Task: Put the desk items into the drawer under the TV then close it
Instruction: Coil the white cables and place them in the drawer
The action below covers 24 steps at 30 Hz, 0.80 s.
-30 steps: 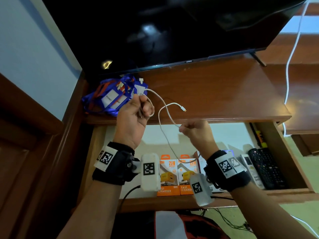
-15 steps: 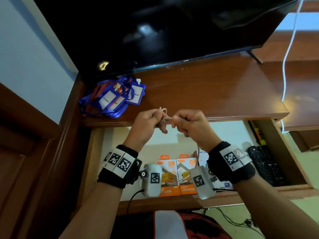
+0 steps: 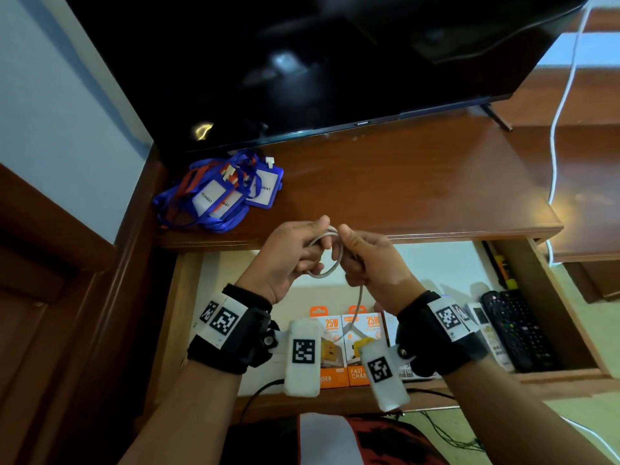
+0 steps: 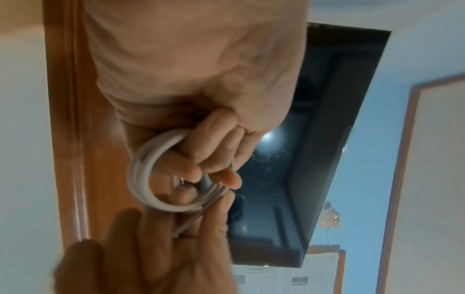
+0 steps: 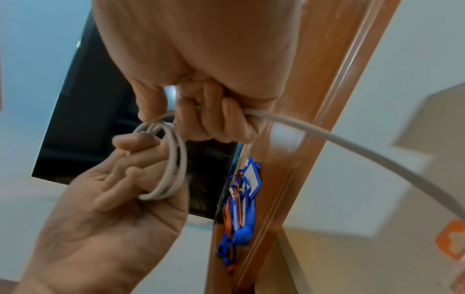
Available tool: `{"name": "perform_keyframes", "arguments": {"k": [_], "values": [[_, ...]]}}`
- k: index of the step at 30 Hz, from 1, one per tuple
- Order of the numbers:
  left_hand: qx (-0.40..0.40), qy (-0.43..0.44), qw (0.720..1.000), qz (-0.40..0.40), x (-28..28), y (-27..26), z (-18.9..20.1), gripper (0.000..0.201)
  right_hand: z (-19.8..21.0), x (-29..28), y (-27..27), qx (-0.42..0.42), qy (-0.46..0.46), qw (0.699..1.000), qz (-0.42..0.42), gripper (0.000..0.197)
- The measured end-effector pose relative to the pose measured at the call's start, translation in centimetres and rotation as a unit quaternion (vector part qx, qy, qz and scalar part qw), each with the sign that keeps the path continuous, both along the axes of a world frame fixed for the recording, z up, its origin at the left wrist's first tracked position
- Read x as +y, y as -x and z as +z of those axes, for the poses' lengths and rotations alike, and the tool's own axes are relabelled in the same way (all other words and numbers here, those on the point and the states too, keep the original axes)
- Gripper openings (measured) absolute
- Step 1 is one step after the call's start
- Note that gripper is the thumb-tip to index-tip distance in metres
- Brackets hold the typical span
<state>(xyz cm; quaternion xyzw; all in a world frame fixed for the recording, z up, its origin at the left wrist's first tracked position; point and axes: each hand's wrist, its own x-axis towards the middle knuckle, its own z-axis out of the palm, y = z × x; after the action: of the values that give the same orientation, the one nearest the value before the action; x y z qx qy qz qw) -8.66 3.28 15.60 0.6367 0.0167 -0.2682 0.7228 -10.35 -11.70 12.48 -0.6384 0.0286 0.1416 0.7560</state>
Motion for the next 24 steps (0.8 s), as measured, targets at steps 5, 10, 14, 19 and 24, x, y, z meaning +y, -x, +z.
{"name": "perform_keyframes", "arguments": {"k": [5, 10, 14, 19, 24], "values": [[-0.008, -0.004, 1.000, 0.000, 0.5, 0.4, -0.9, 0.034, 0.0, 1.3, -0.2, -0.025, 0.083, 0.994, -0.068, 0.042], [0.060, 0.123, 0.986, 0.095, 2.6, 0.8, -1.0, 0.041, -0.3, 1.5, 0.1, -0.026, 0.061, 0.998, -0.013, 0.033], [0.089, 0.270, 0.940, 0.189, 5.9, 0.6, -0.7, 0.036, -2.2, 0.0, 0.7, 0.002, 0.041, 0.997, -0.061, 0.028], [0.051, 0.289, 0.918, 0.268, 7.4, 0.5, -0.4, 0.032, -3.3, -0.3, 1.4, 0.021, 0.066, 0.992, -0.110, 0.025], [-0.007, 0.219, 0.925, 0.310, 5.8, 0.3, -1.0, 0.032, -3.2, 0.5, -0.2, 0.022, 0.190, 0.974, -0.118, 0.027]]}}
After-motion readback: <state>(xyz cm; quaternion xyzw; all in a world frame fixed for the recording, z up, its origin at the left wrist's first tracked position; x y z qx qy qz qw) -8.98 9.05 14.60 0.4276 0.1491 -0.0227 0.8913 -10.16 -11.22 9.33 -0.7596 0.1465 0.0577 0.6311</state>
